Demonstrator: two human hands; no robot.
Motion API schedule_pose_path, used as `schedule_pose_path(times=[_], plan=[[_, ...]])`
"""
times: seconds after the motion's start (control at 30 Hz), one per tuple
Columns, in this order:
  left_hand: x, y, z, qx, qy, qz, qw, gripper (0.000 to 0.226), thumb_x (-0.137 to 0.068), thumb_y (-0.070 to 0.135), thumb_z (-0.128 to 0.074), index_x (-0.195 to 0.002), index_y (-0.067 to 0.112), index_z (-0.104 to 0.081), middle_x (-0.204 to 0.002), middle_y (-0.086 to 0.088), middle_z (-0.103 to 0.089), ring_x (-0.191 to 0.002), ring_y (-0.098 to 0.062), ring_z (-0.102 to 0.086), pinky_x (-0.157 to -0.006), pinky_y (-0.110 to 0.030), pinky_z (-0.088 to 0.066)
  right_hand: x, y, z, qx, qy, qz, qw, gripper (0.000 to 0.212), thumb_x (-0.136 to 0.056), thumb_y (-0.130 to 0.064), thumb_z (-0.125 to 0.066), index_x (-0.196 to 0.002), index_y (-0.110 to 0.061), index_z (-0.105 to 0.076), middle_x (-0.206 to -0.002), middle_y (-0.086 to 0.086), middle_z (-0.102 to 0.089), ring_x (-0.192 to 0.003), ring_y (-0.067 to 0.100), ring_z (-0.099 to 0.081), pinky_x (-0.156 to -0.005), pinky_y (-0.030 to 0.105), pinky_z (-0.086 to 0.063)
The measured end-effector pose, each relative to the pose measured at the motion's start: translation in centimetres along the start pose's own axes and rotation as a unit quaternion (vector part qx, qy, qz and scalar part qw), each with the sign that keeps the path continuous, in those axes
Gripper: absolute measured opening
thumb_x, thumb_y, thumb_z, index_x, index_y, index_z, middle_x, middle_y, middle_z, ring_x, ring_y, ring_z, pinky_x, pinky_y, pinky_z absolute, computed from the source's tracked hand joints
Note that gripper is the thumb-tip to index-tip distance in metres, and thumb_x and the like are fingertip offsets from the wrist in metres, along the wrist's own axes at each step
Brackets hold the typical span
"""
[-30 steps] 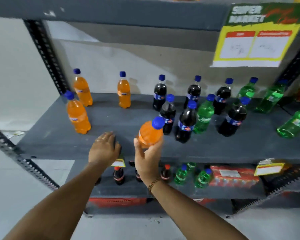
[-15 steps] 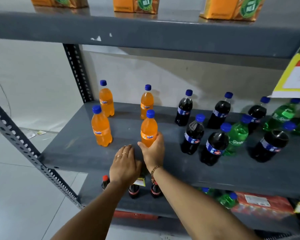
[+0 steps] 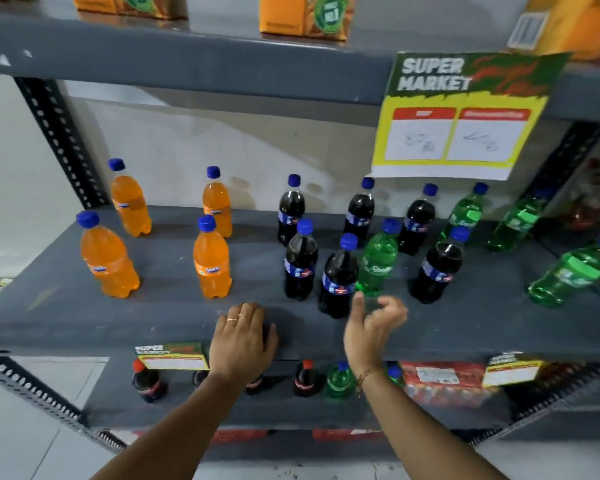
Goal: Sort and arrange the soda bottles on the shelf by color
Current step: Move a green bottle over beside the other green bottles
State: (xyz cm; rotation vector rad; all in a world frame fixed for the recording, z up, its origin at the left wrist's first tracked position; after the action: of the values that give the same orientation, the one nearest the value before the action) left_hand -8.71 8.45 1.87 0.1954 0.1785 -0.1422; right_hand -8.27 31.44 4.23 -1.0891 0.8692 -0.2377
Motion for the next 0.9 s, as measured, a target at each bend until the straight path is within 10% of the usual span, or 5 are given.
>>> schedule_pose_path(times=[0.17, 0.37, 0.53, 0.73, 0.9], plan=[[-0.8, -2.1, -1.5, 0.021, -0.042, 0.133, 0.990, 0.088, -0.079, 0.069, -0.025, -0.138, 0.003, -0.031, -0.146, -0.015, -0.035, -0.136, -0.032, -0.026, -0.113, -0.042, -0.020, -3.9, 2.8, -3.2, 0.006, -0.133, -0.128, 0.983, 0.083, -0.068, -0.028, -0.078, -0.128, 0.004, -0.030, -0.129, 0.023, -0.038, -0.122, 0.032, -0.036, -0.107, 0.046, -0.032], [-1.2, 0.9, -1.7, 0.022, -0.048, 0.164, 0.985, 0.097, -0.080, 0.072, -0.032, -0.144, 0.002, -0.014, -0.154, -0.017, -0.016, -0.142, -0.031, -0.008, -0.118, -0.042, -0.007, -5.9, 3.8, -2.7, -0.043, -0.187, -0.137, 0.972, 0.054, -0.075, -0.001, -0.071, -0.118, -0.004, -0.039, -0.106, 0.007, -0.053, -0.100, 0.022, -0.053, -0.084, 0.026, -0.042], [-1.6, 0.9, -1.9, -0.001, -0.061, 0.150, 0.987, 0.097, -0.081, 0.073, -0.023, -0.146, 0.003, -0.009, -0.157, -0.012, -0.008, -0.145, -0.026, -0.001, -0.119, -0.040, -0.003, -4.7, 4.7, -0.4, -0.040, -0.192, -0.152, 0.969, 0.057, -0.080, -0.008, -0.066, -0.118, -0.012, -0.025, -0.110, 0.012, -0.054, -0.097, 0.032, -0.060, -0.082, 0.044, -0.052], [-1.8, 1.1, -2.5, -0.031, -0.064, 0.141, 0.987, 0.094, -0.081, 0.073, -0.020, -0.147, 0.006, -0.008, -0.158, -0.009, -0.006, -0.145, -0.024, 0.001, -0.119, -0.040, -0.005, -4.9, 5.5, 7.2, -0.050, -0.112, -0.081, 0.989, 0.066, -0.077, -0.030, -0.068, -0.121, -0.005, -0.026, -0.118, 0.018, -0.048, -0.101, 0.029, -0.053, -0.086, 0.037, -0.045], [-1.8, 0.8, -2.9, -0.041, -0.091, 0.148, 0.984, 0.093, -0.080, 0.075, -0.016, -0.148, 0.012, -0.004, -0.158, -0.009, -0.001, -0.145, -0.025, 0.004, -0.118, -0.041, -0.003, -8.4, 7.4, 12.4, -0.025, 0.024, -0.102, 0.994, 0.062, -0.081, -0.008, -0.066, -0.127, 0.001, -0.025, -0.125, 0.026, -0.035, -0.109, 0.030, -0.047, -0.096, 0.036, -0.041]])
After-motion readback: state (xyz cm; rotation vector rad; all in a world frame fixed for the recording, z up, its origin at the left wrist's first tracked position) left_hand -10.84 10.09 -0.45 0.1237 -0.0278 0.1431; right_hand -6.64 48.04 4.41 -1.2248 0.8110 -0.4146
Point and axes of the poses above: each hand's wrist, its own x-axis away from the middle knuckle, its own z-axis out of the back of the hand, y = z × x, the point moved 9 cm from there along -x, towards the middle knuckle
